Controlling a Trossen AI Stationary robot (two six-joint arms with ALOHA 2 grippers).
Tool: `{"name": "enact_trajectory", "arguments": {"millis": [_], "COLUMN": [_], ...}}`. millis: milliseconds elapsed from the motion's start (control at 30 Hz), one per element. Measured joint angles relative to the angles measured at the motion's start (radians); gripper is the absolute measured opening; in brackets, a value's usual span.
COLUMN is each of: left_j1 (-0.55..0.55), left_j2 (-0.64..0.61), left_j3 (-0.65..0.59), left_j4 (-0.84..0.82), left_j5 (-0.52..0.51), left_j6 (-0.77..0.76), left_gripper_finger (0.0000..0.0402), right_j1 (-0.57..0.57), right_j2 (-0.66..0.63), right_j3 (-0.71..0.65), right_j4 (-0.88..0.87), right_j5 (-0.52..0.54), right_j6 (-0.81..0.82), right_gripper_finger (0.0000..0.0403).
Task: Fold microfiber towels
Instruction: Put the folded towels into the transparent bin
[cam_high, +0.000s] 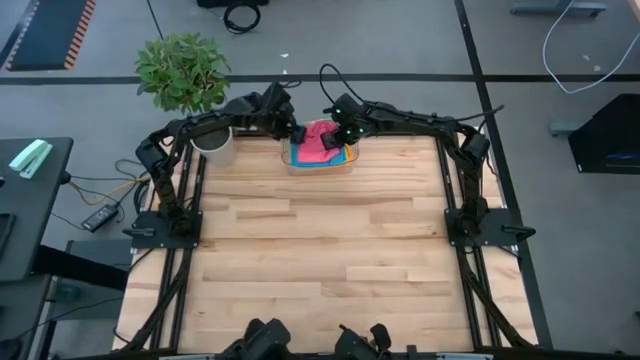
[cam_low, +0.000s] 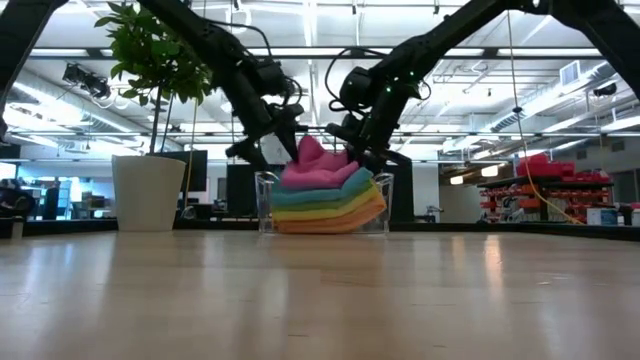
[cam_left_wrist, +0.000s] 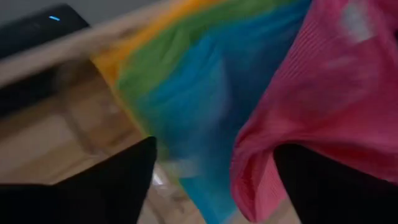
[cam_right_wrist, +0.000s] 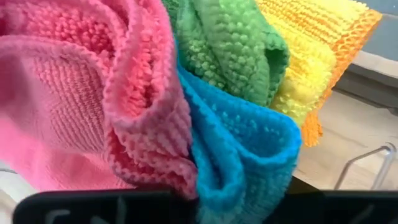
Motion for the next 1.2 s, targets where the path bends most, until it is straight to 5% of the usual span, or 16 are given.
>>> {"name": "enact_trajectory", "arguments": {"millis": [133,300,933,1200], "left_j1": [0.005,-0.006,-0.043,-0.052], "left_j2": [0.000,0.000,-0.001,-0.001], "left_j3": [0.091,0.187,0.233,0.233], "left_j4": [-0.111,-0.186,-0.225,-0.212], "left_j5": [-0.083,-0.124,-0.214,-0.208], "left_j6": [0.041,0.052,0.108,0.172], "left_gripper_finger": [0.0371,0.0384,0.0313,0.0294], "right_j1": [0.004,0.004,-0.013,-0.038], "right_j2": [0.000,0.000,-0.053,-0.124], "right_j3": [0.000,-0.001,0.005,0.005], "right_j4": [0.001,0.001,-0.035,-0.106], "right_j5": [-0.001,-0.002,-0.011,-0.011], "right_j6": [0.006,0.007,0.003,-0.022], "right_gripper_finger": [0.0080,0.0108,0.0265,0.0292]}}
